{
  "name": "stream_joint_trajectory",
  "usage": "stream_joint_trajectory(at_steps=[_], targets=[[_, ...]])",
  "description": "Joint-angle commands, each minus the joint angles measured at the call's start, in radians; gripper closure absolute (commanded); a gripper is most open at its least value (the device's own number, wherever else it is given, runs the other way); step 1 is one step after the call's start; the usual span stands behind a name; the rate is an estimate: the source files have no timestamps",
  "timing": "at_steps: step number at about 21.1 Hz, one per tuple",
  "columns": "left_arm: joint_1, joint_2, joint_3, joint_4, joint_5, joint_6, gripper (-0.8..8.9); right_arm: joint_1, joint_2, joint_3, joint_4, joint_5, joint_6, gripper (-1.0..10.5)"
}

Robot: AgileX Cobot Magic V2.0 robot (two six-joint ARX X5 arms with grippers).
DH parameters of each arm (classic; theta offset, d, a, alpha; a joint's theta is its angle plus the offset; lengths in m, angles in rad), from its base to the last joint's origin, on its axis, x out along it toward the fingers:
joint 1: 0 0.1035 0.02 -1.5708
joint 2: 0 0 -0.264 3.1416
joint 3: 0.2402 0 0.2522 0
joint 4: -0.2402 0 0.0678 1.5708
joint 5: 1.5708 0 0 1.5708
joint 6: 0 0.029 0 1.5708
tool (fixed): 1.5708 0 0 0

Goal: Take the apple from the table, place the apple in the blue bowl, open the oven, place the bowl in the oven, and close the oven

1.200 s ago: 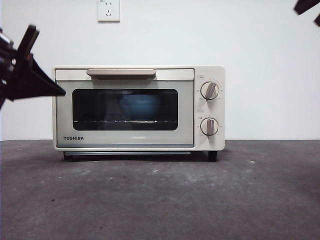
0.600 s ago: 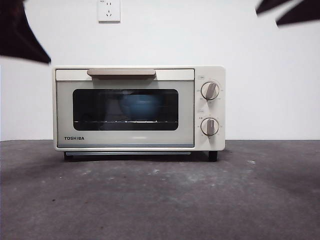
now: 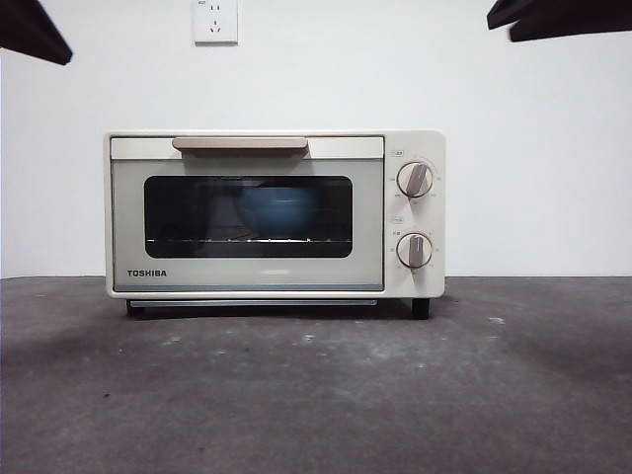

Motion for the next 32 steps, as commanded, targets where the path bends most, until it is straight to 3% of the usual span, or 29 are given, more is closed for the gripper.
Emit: stream_joint_trajectory(at_steps=[1, 4, 13, 24, 29, 32], targets=[[-0.013, -0.021, 0.017, -0.014, -0.003, 0.011, 8.07, 0.006, 0.008, 0.000, 0.011, -0.069, -0.010, 9.4], [-0.013, -0.042, 0.017, -0.032, -0.003, 0.011, 8.07, 0.006, 0.008, 0.000, 0.011, -0.106, -0.011, 9.4], [-0.013, -0.047, 0.017, -0.029, -0.003, 0.011, 8.06, 0.006, 0.006, 0.000, 0.016, 0.013, -0.011, 9.4], [-0.013, -0.046, 0.017, -0.024, -0.003, 0.011, 8.06, 0.006, 0.006, 0.000, 0.016, 0.019, -0.011, 9.4], [-0.010, -0.047, 0.011, 0.005, -0.009, 0.161, 8.06, 0.006, 0.006, 0.000, 0.016, 0.029, -0.011, 9.4], [0.030, -0.071, -0.006, 0.081, -0.097, 0.212, 8.06, 0.006, 0.006, 0.000, 0.015, 0.033, -0.011, 9.4]])
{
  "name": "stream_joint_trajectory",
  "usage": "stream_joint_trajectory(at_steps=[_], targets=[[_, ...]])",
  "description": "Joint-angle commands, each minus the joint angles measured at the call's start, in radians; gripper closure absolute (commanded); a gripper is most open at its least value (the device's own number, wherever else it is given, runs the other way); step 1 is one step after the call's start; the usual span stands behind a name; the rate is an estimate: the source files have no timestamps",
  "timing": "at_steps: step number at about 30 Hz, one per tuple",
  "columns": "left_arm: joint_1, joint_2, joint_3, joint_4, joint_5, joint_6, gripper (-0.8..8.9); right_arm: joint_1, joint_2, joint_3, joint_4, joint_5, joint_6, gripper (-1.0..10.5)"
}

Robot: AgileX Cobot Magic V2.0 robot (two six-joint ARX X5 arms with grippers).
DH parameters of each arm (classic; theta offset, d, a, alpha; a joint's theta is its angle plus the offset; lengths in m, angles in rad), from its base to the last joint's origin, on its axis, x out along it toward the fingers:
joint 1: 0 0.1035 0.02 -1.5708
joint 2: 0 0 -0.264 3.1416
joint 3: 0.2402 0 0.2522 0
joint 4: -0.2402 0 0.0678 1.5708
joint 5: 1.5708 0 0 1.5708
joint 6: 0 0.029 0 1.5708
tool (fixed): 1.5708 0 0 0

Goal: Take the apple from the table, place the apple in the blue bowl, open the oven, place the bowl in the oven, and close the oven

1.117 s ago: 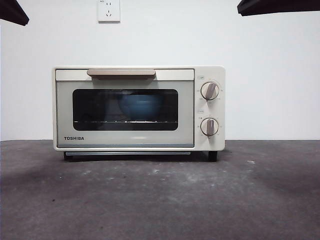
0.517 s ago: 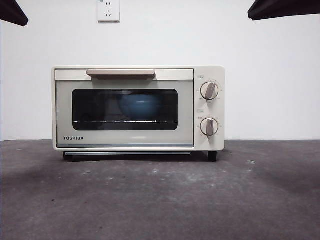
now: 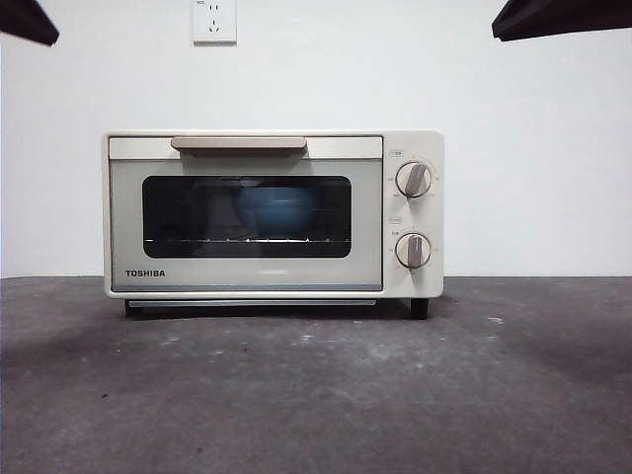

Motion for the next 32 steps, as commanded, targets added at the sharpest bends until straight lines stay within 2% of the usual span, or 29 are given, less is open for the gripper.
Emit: stream_joint_trajectory(at_steps=[1, 8, 15, 21, 28, 32], targets=[[0.046, -0.027, -0.021, 0.092, -0.068, 0.098, 8.06, 0.006, 0.002, 0.000, 0.012, 0.003, -0.009, 9.4], [0.233, -0.245, -0.240, 0.321, -0.079, 0.142, 8.06, 0.006, 0.002, 0.000, 0.012, 0.004, -0.009, 9.4], [0.358, -0.502, -0.481, 0.374, -0.147, 0.148, 8.06, 0.006, 0.002, 0.000, 0.012, 0.004, -0.009, 9.4], [0.379, -0.609, -0.616, 0.364, -0.148, 0.135, 8.06, 0.006, 0.002, 0.000, 0.012, 0.004, -0.009, 9.4], [0.379, -0.652, -0.715, 0.355, -0.148, 0.113, 8.06, 0.006, 0.002, 0.000, 0.012, 0.004, -0.009, 9.4], [0.379, -0.695, -0.740, 0.285, -0.148, 0.103, 8.06, 0.006, 0.002, 0.000, 0.012, 0.004, -0.009, 9.4]])
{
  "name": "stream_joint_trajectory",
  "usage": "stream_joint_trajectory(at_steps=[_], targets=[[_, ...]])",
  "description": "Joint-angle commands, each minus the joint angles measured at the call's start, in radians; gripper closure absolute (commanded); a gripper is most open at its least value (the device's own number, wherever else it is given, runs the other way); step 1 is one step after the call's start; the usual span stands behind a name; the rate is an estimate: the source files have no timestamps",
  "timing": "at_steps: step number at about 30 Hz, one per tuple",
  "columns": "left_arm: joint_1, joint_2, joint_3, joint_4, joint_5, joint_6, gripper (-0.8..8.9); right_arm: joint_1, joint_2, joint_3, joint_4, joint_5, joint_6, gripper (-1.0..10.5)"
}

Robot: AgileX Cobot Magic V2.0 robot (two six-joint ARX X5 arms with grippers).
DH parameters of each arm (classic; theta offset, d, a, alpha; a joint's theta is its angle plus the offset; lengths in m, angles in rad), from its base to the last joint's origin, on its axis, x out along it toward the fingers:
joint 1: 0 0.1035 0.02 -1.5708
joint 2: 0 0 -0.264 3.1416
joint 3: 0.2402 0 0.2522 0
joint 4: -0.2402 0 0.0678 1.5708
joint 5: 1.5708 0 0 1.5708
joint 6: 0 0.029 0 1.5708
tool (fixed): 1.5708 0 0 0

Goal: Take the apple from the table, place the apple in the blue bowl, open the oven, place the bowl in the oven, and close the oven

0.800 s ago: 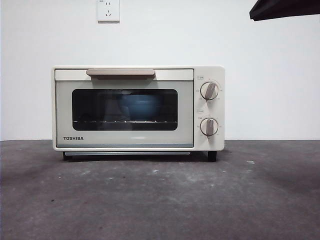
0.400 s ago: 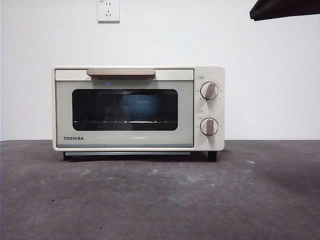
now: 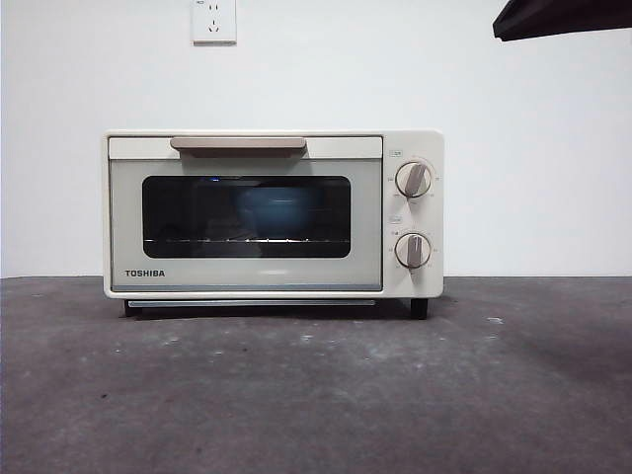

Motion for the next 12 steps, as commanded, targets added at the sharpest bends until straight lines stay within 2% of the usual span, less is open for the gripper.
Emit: stream_joint_trajectory(at_steps=[1, 4, 12], targets=[[0.002, -0.020, -0.024, -0.047, -0.004, -0.013, 8.06, 0.006, 0.003, 0.000, 0.011, 0.002, -0.009, 9.4], [0.002, -0.020, -0.024, -0.095, -0.004, -0.013, 8.06, 0.006, 0.003, 0.000, 0.011, 0.001, -0.009, 9.4], [0.002, -0.020, -0.024, -0.092, -0.003, -0.028, 8.06, 0.006, 0.003, 0.000, 0.018, 0.002, -0.009, 9.4]])
